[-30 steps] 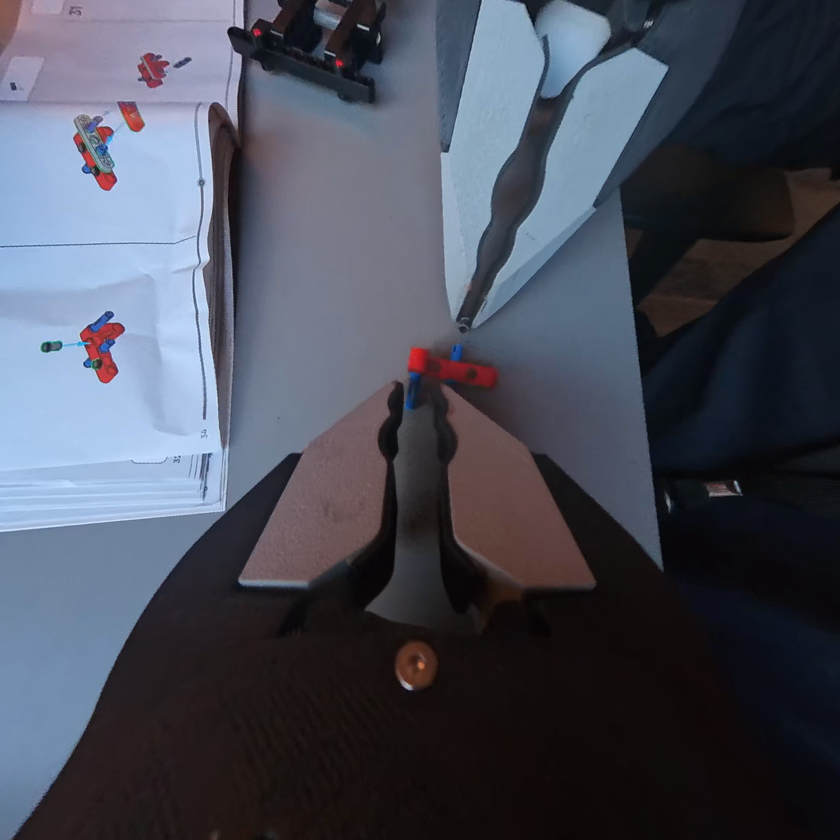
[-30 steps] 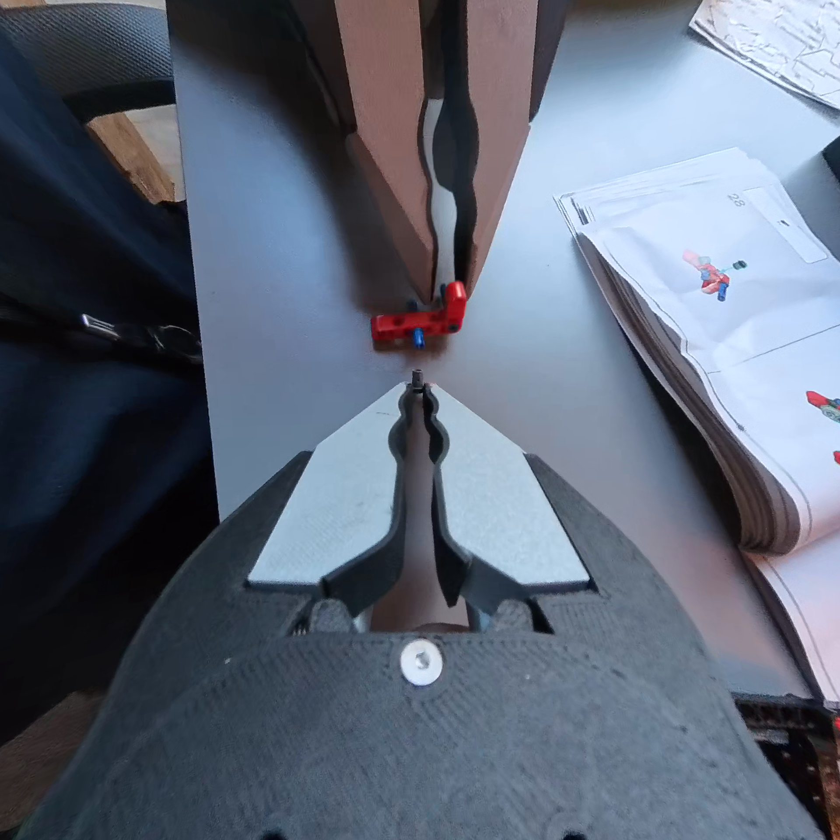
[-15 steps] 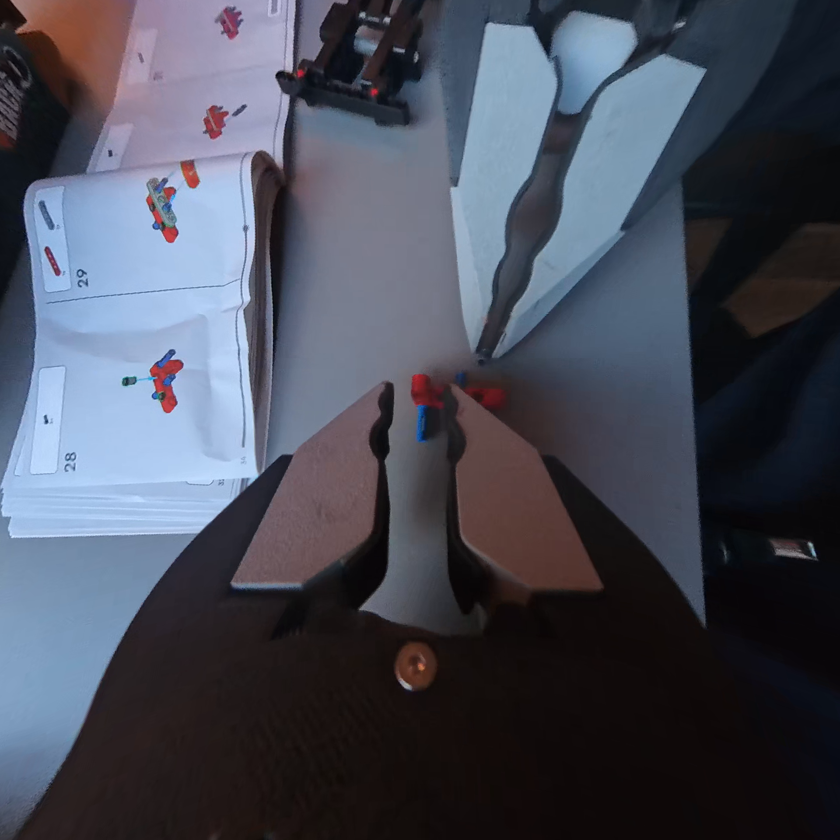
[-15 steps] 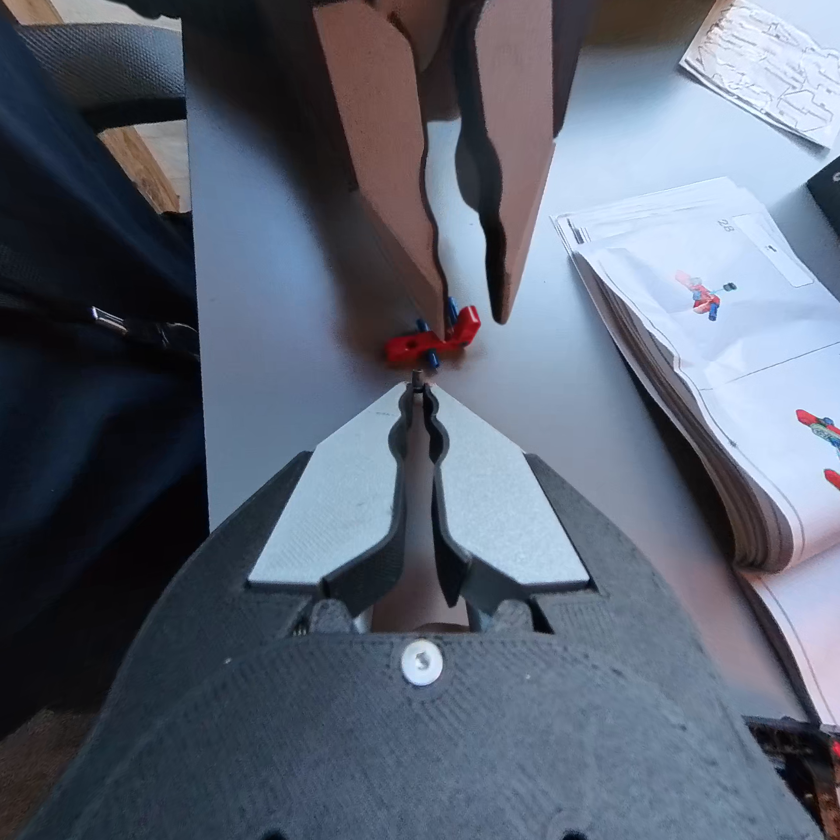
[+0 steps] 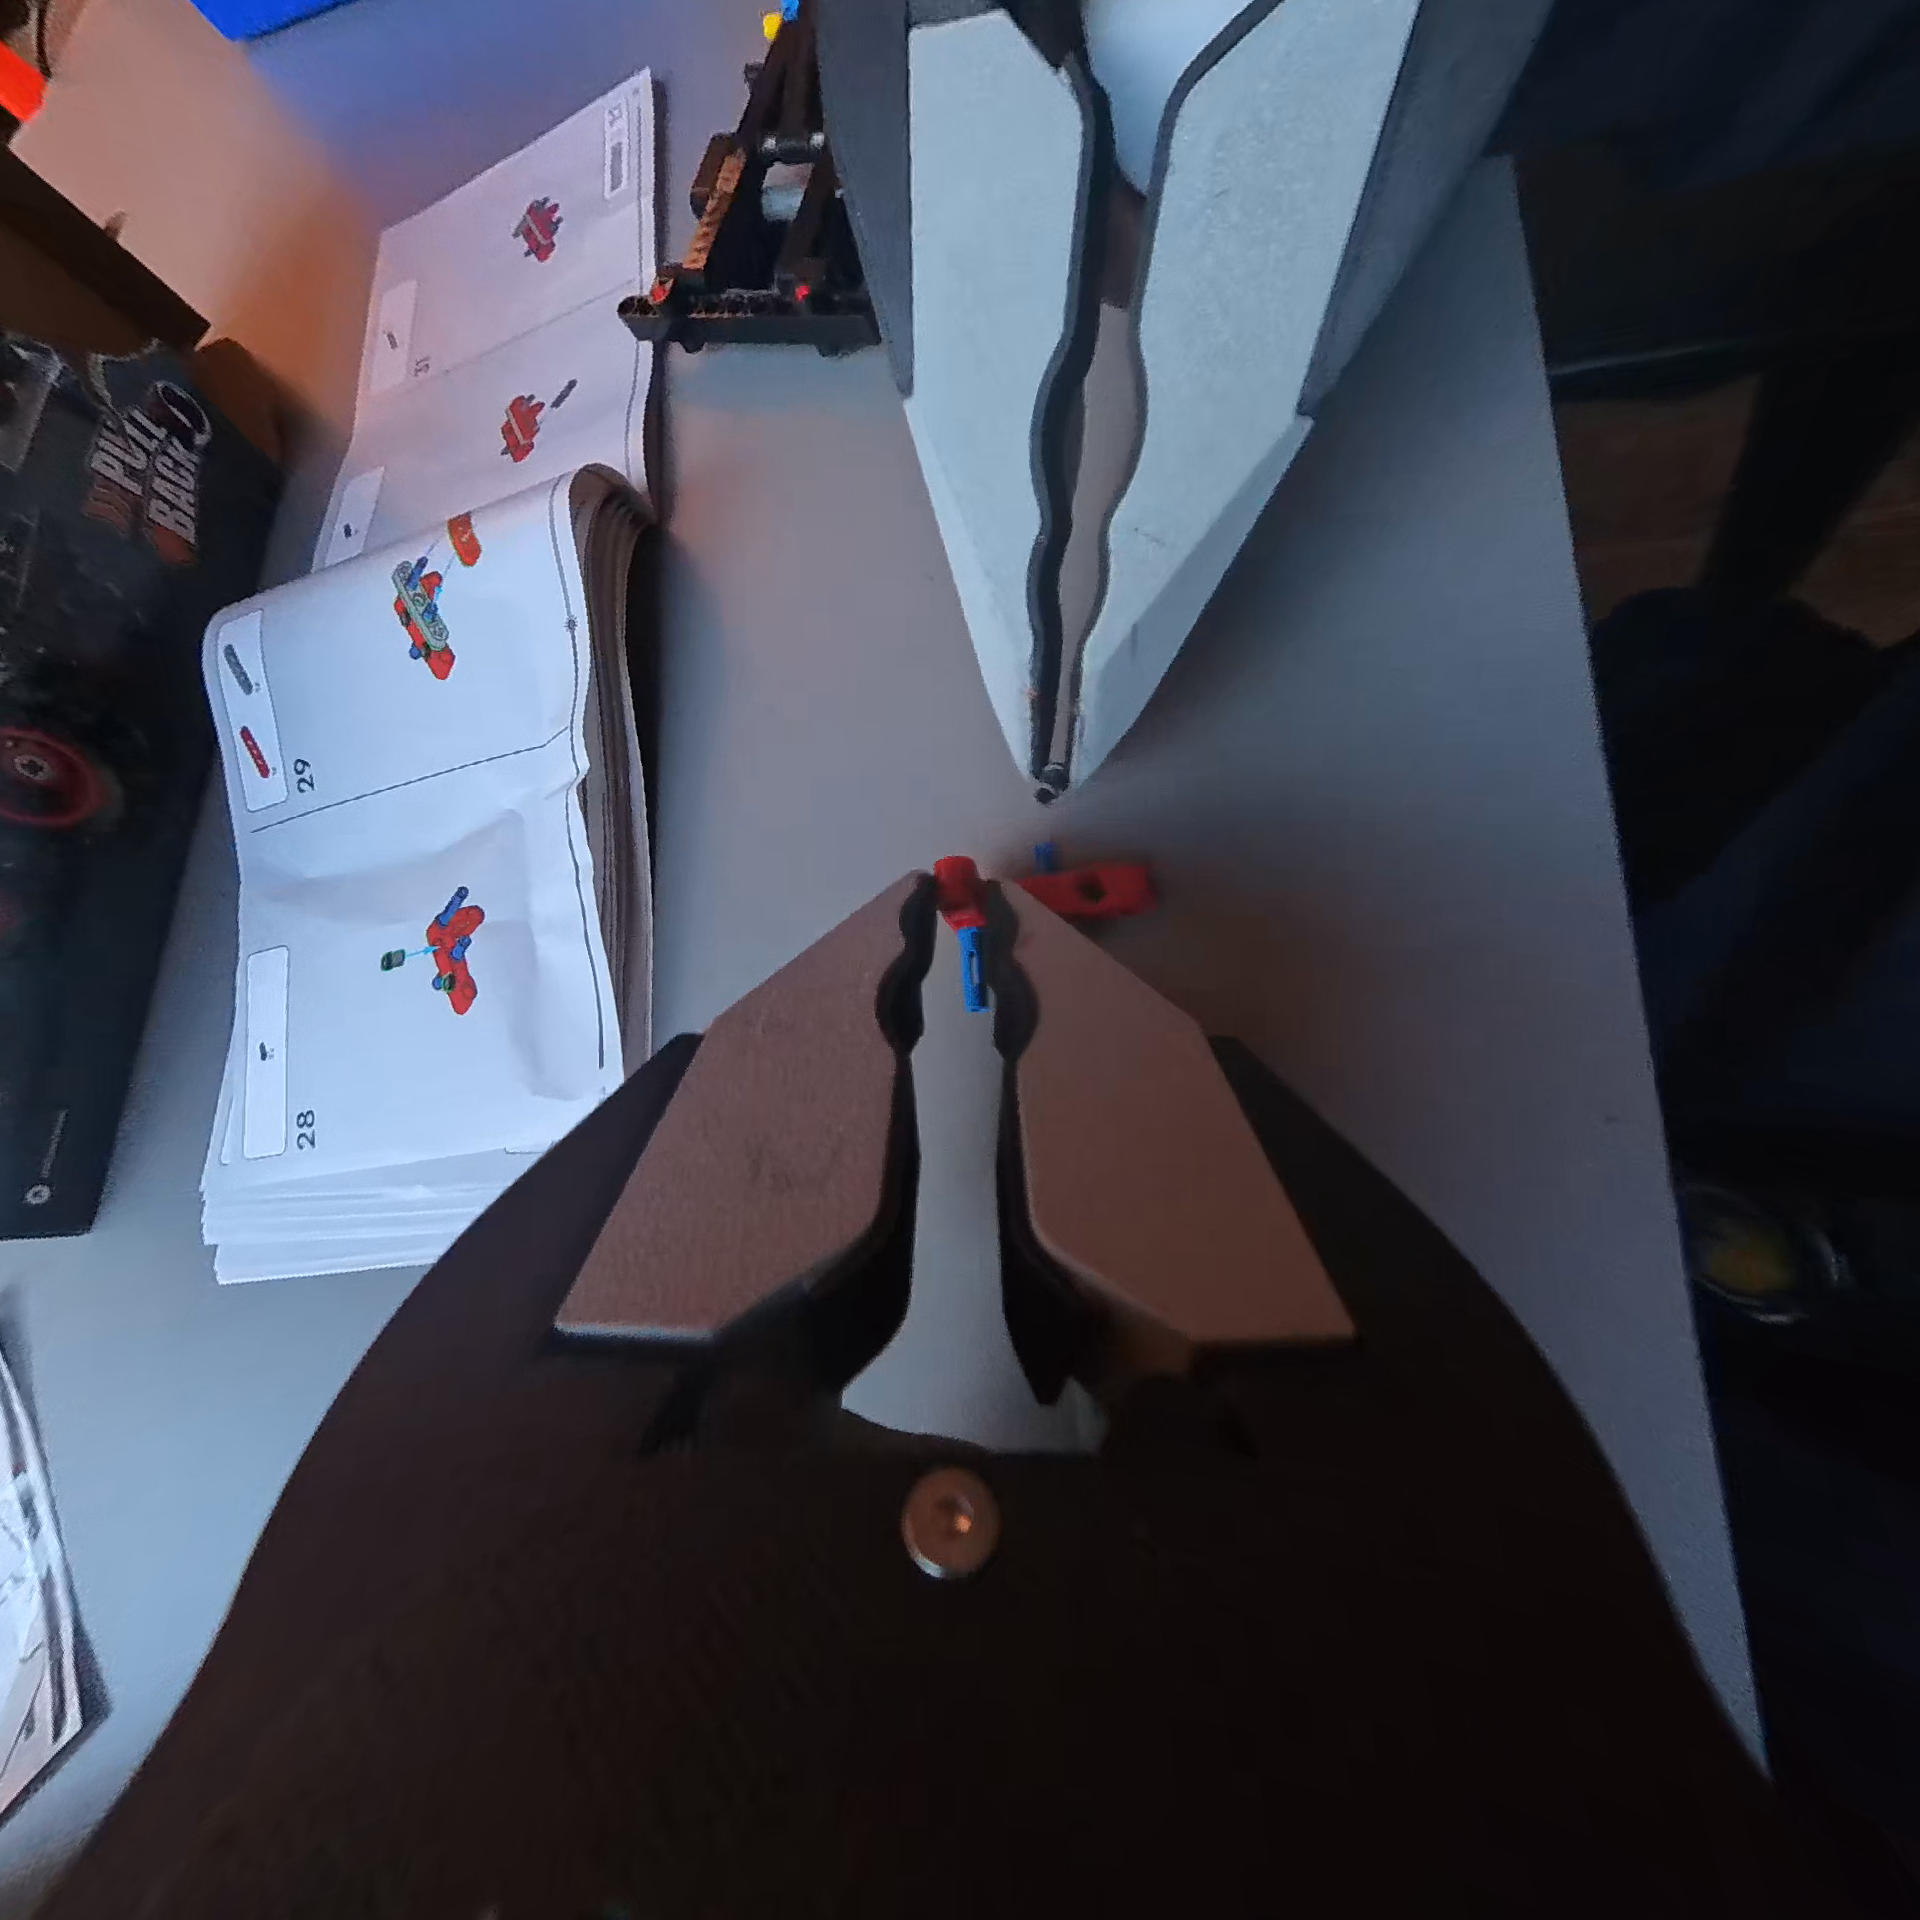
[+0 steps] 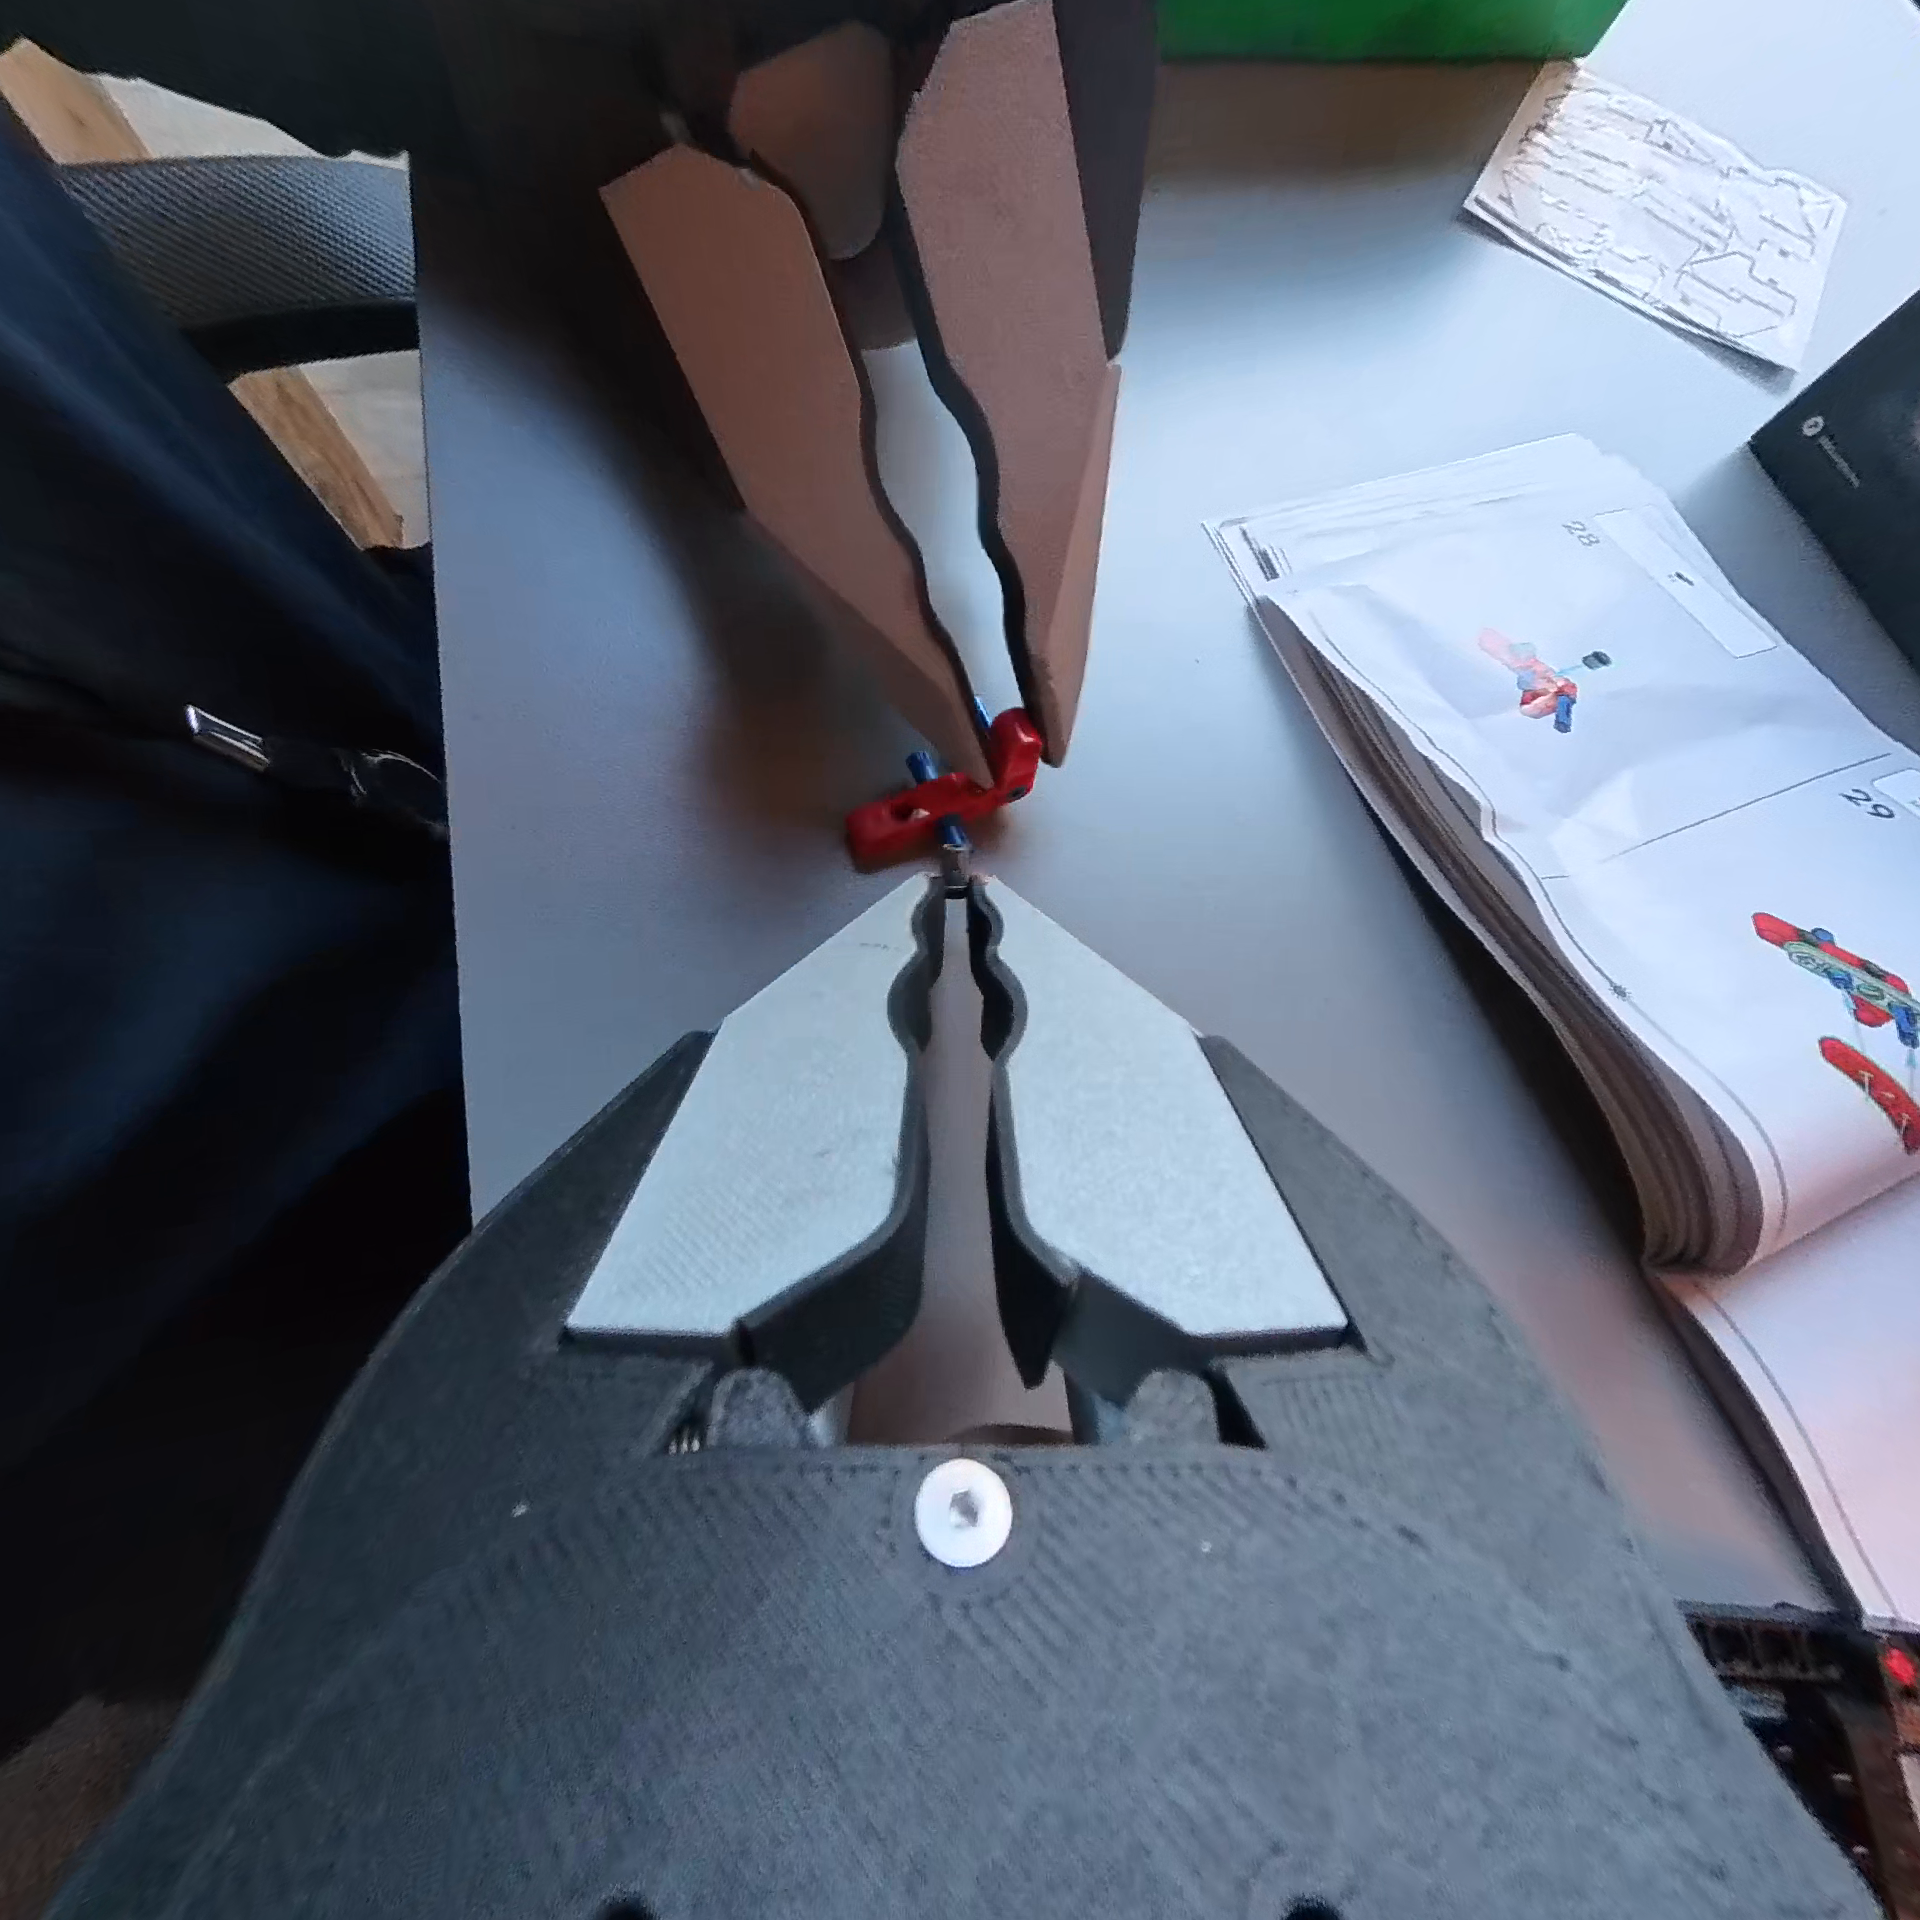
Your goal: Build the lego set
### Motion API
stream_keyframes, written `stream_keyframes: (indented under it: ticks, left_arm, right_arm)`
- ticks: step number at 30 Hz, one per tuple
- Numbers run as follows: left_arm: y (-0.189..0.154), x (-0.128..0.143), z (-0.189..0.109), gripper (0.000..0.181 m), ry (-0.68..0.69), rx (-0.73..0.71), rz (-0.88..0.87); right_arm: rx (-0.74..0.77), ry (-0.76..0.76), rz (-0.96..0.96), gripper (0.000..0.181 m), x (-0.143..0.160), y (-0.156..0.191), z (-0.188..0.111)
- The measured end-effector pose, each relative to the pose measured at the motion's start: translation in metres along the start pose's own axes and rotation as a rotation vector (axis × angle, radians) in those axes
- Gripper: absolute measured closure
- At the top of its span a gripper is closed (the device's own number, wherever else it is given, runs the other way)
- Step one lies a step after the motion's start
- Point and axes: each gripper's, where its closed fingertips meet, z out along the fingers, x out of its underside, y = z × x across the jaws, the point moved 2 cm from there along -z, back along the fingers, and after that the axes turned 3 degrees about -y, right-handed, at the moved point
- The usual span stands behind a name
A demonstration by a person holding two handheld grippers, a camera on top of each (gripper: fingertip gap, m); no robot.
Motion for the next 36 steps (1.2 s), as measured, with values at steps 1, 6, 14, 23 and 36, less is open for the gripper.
stream_keyframes:
  ticks: [1, 6, 14, 23, 36]
  left_arm:
    - [-0.001, -0.001, -0.001, 0.176, -0.012, 0.006, 0.001]
    - [-0.004, -0.001, -0.003, 0.176, -0.042, 0.015, 0.006]
    - [0.001, -0.01, -0.016, 0.176, -0.172, -0.021, 0.02]
    - [-0.004, -0.044, -0.049, 0.177, -0.561, 0.047, 0.073]
    - [-0.013, -0.049, -0.054, 0.177, -0.629, 0.085, 0.121]
  right_arm:
    - [0.0, -0.008, 0.003, 0.18, -0.001, 0.0, -0.001]
    - [0.001, -0.056, 0.027, 0.18, -0.005, -0.003, -0.005]
    - [0.002, -0.011, 0.034, 0.18, 0.0, -0.003, -0.001]
    - [-0.063, -0.261, -0.031, 0.18, -0.034, 0.015, -0.014]
    - [0.022, -0.299, -0.118, 0.181, -0.039, 0.022, -0.017]
